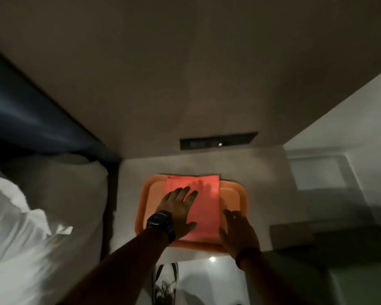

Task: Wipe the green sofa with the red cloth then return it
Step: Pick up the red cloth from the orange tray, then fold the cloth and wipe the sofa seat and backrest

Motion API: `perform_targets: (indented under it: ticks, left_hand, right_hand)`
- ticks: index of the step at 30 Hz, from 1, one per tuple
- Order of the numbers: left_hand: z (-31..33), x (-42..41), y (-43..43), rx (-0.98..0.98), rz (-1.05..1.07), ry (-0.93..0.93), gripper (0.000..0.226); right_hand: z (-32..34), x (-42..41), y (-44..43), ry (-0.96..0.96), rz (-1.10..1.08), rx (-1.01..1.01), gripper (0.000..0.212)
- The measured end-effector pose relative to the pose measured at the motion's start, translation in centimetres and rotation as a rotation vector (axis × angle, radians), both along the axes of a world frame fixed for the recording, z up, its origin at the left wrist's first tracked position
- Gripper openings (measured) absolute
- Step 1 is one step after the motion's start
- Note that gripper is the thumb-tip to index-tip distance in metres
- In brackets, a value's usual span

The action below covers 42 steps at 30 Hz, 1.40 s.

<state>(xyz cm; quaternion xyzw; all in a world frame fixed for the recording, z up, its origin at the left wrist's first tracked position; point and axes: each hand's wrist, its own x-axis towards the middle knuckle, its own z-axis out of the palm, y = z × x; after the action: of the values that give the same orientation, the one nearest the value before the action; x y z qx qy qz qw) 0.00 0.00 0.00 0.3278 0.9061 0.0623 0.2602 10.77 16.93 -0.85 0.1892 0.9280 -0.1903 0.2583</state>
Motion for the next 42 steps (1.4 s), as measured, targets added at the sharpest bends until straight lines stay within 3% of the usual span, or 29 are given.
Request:
perform_targets:
  ticks: [4,9,13,17,20,24,27,29,31,33,34,40,42]
  left_hand:
    - [-7.9,1.6,-0.4,-0.065,0.066,-0.070,0.076]
    - [-13.0,3.8,-0.7,-0.008,0.216,-0.029,0.072]
    - [-13.6,3.8,0.1,-0.073,0.216,0.063,0.081]
    - [-12.8,2.0,0.9,-0.150,0.186,0.041,0.095]
    - [-11.3,1.1,1.8,-0.158,0.153,0.044,0.112]
    - [-8.3,0.0,4.7,0.088,-0.041,0.214,0.127]
    - [-5.4,-1.3,8.9,0.232,-0.381,0.300,0.127]
    - [-3.3,-1.7,11.5,0.215,-0.575,0.185,0.105]
    - [-1.0,-1.1,14.0,0.159,-0.704,0.086,0.069]
    - [1.2,0.8,16.8,0.181,-0.790,0.020,0.036]
    - [2.5,1.7,17.7,0.250,-0.777,-0.037,0.030]
    - [12.5,13.7,28.1,0.565,-0.716,-0.308,0.053]
    - [16.0,18.9,32.4,0.583,-0.861,-0.214,0.056]
  right_hand:
    - [-6.8,0.0,-0.8,-0.044,-0.444,-0.186,0.057]
    - [-11.2,-2.0,-2.1,0.027,-0.691,-0.160,0.075]
    - [-12.2,-3.3,-3.1,0.113,-0.685,-0.226,0.044]
    - [-12.2,-3.8,-3.0,0.032,-0.748,-0.225,0.034]
    - [-11.1,-3.5,-2.2,0.102,-0.757,-0.391,0.020]
    - [-8.4,-2.3,0.4,0.208,-0.503,-0.468,0.026]
    - [-4.9,-1.2,3.7,0.279,-0.199,-0.502,0.024]
    - [-2.3,-0.5,6.1,0.301,-0.062,-0.494,0.023]
    - [0.7,1.1,8.8,0.324,0.007,-0.487,0.021]
    - [4.2,4.2,12.2,0.367,0.006,-0.483,0.020]
    - [5.8,5.6,13.6,0.383,0.008,-0.464,0.021]
    - [16.3,21.6,23.1,0.601,-0.158,-0.386,0.021]
    - [18.9,28.8,25.9,0.687,-0.252,-0.356,0.020]
